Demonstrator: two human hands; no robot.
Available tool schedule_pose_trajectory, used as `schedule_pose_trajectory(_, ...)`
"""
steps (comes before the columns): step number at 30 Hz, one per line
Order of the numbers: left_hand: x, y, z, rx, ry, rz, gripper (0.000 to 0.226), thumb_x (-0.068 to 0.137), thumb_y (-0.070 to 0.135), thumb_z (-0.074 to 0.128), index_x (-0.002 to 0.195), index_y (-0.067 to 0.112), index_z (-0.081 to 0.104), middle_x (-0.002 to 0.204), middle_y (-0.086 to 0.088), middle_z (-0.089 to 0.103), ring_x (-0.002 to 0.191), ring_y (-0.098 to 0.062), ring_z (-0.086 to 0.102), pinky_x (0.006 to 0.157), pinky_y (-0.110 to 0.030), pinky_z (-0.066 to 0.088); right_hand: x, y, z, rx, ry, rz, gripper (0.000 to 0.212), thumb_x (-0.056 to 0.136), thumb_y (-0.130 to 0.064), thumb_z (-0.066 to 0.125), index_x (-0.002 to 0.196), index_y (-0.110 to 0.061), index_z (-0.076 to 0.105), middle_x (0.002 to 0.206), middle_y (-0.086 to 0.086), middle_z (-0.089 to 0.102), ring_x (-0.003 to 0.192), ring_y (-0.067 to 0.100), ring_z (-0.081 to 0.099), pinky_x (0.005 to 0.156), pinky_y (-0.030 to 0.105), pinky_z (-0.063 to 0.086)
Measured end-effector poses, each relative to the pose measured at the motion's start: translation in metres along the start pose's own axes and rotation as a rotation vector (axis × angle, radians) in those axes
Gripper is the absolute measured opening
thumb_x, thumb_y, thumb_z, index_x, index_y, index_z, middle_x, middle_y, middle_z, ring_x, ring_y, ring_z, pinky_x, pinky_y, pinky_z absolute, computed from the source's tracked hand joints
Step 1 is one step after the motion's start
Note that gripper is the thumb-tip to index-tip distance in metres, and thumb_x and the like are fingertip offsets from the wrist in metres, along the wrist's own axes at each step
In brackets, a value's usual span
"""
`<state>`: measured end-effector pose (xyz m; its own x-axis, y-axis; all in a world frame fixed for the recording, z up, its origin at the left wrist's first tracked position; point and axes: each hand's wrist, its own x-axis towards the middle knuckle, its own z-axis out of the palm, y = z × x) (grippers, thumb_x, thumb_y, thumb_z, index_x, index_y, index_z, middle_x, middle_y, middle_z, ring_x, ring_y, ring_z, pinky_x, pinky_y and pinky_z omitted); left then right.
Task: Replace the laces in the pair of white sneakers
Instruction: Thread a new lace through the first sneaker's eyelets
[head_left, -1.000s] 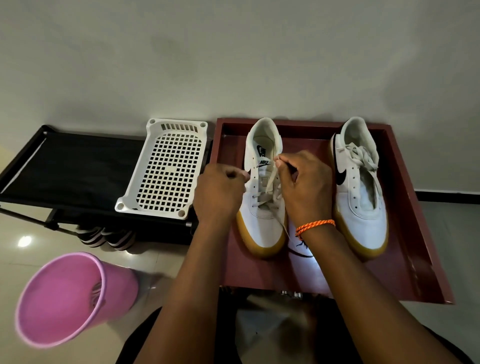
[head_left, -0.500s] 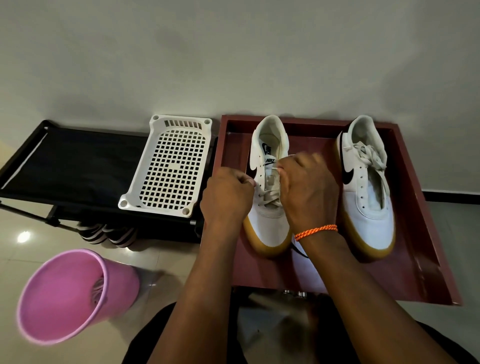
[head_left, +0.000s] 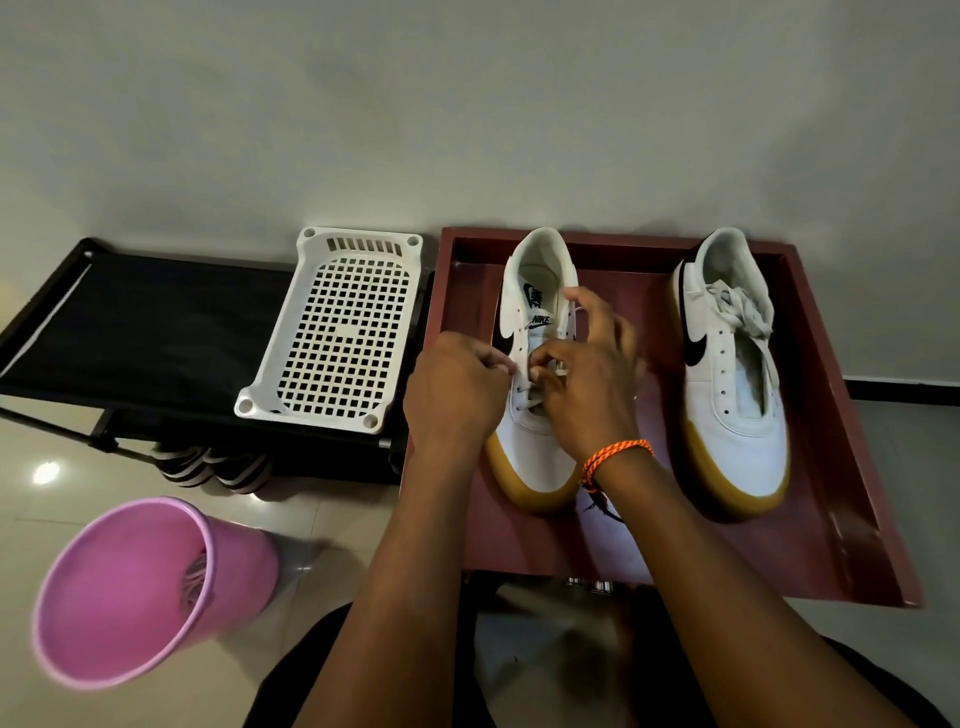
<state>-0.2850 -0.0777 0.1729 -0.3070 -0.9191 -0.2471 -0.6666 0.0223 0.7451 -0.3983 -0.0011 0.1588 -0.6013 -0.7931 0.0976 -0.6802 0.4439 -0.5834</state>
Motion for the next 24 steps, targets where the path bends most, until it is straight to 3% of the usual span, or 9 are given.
schedule_pose_trajectory(4,-0.001,0.000,-0.002,0.012,-0.003,-0.010,0.033,0.091,0.011,0.066,0.072,0.037,0.074,0.087,0.012,0.079,0.077,-0.017,0.076,0.078,-0.045,0.064,-0.003,-0.003,0.001,0.054,0.006,0.025,0.014,0.085,-0.015,0.081,0.085,-0.028,0.077,0.167,-0.013,0.029,0.148,0.025,0.027,0.105,0.042,0.031)
schedule_pose_trajectory(7,-0.003,0.000,0.000,0.025,0.025,-0.004,0.026,0.091,0.016,0.068,0.076,0.034,0.079,0.085,0.013,0.078,0.077,-0.015,0.075,0.076,-0.044,0.064,-0.004,-0.002,-0.003,-0.155,-0.033,-0.044,0.008,0.092,-0.025,0.066,0.091,-0.028,0.074,0.173,-0.008,0.016,0.156,0.028,0.016,0.108,0.050,0.028)
schedule_pose_trajectory(10,-0.005,0.002,0.003,0.086,0.065,0.042,0.009,0.090,0.027,0.076,0.087,0.033,0.082,0.089,0.012,0.078,0.084,-0.015,0.072,0.076,-0.042,0.063,-0.004,-0.003,-0.004,-0.287,-0.063,-0.093,0.019,0.090,-0.031,0.052,0.095,-0.026,0.070,0.171,-0.004,0.019,0.155,0.031,0.020,0.106,0.054,0.030)
schedule_pose_trajectory(17,-0.006,0.003,0.005,0.132,0.109,0.091,0.006,0.089,0.036,0.081,0.085,0.032,0.080,0.084,0.010,0.076,0.081,-0.014,0.072,0.070,-0.036,0.060,-0.002,0.002,-0.002,-0.176,-0.100,-0.084,0.005,0.094,-0.020,0.067,0.090,-0.023,0.069,0.170,-0.009,0.020,0.151,0.028,0.022,0.099,0.049,0.034)
schedule_pose_trajectory(24,-0.009,0.006,0.004,0.038,0.125,0.116,0.012,0.089,0.027,0.075,0.077,0.028,0.078,0.071,0.011,0.072,0.069,-0.010,0.069,0.061,-0.028,0.050,-0.002,0.009,-0.008,-0.153,-0.082,-0.188,0.003,0.090,-0.013,0.068,0.090,-0.017,0.069,0.167,0.003,0.031,0.139,0.033,0.040,0.097,0.048,0.051)
